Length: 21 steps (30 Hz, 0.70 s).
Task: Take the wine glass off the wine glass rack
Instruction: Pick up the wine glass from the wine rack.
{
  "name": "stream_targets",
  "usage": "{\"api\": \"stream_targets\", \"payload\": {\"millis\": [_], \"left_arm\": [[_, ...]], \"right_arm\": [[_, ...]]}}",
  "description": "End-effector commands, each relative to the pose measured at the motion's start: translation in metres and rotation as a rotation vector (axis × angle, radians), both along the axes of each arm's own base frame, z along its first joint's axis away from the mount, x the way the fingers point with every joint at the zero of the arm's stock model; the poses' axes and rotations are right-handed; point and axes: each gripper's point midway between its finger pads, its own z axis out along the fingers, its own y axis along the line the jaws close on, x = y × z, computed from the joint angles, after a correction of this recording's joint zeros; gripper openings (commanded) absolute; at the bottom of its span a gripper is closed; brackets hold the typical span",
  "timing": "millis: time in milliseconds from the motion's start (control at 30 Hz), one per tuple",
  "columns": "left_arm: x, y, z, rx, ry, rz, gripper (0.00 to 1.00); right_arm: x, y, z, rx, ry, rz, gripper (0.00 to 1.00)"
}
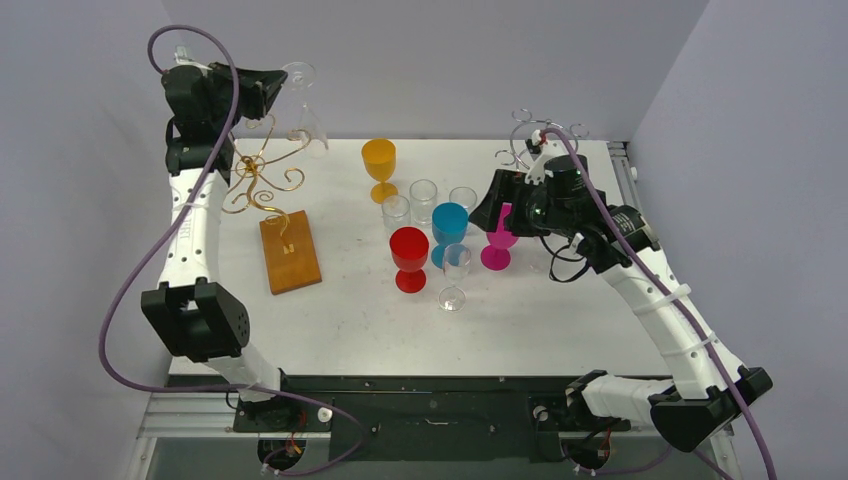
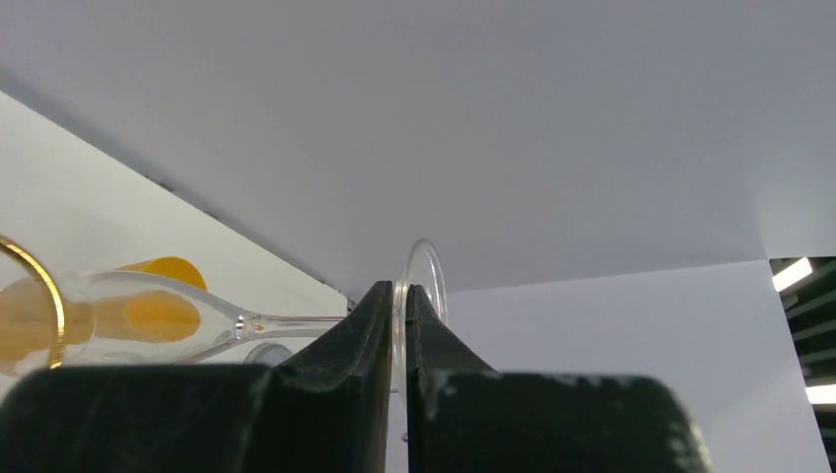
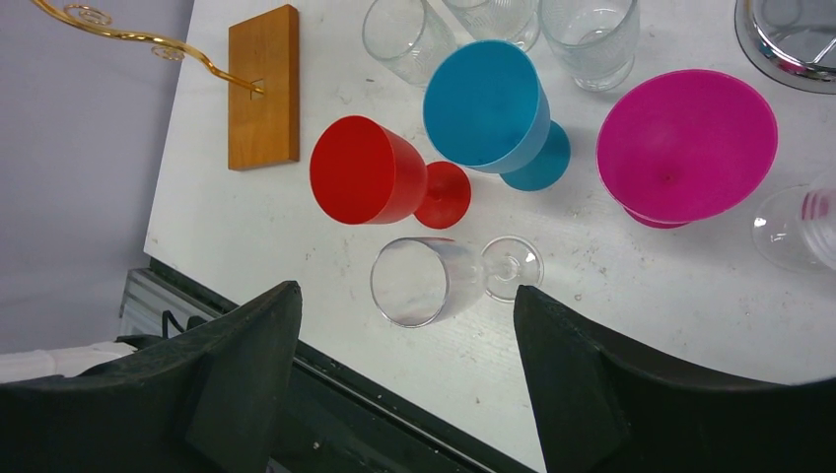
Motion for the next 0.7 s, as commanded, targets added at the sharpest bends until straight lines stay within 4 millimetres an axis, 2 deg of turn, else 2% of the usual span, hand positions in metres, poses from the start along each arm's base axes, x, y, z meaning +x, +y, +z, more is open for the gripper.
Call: {"api": "stream_targets", "payload": {"millis": [0,367,500,667], "left_arm": [[-0.004,-0.016,0.057,-0.006,-0.160,-0.035,0.00],[-0.011,-0.052,0.084,-0.038,-0.201,-0.112,0.00],[-0.020,-0.061,0.090,-0.055,-0.203,-0.129,0.00],[-0.041,-0.069,0.099,-0.082,-0.208,-0.140,0.00]], "right_arm": [[0.015,0.001,0.031,0.048,-0.078,-0.035,0.74],[0.027,-0.005,0.046,0.074,-0.125,-0.102,0.75],[0.030,-0.003,0.055,0.110,-0.150,-0.112,0.75],[0.031,-0.002,0.073,0.168,-0.206,-0.127,0.76]]}}
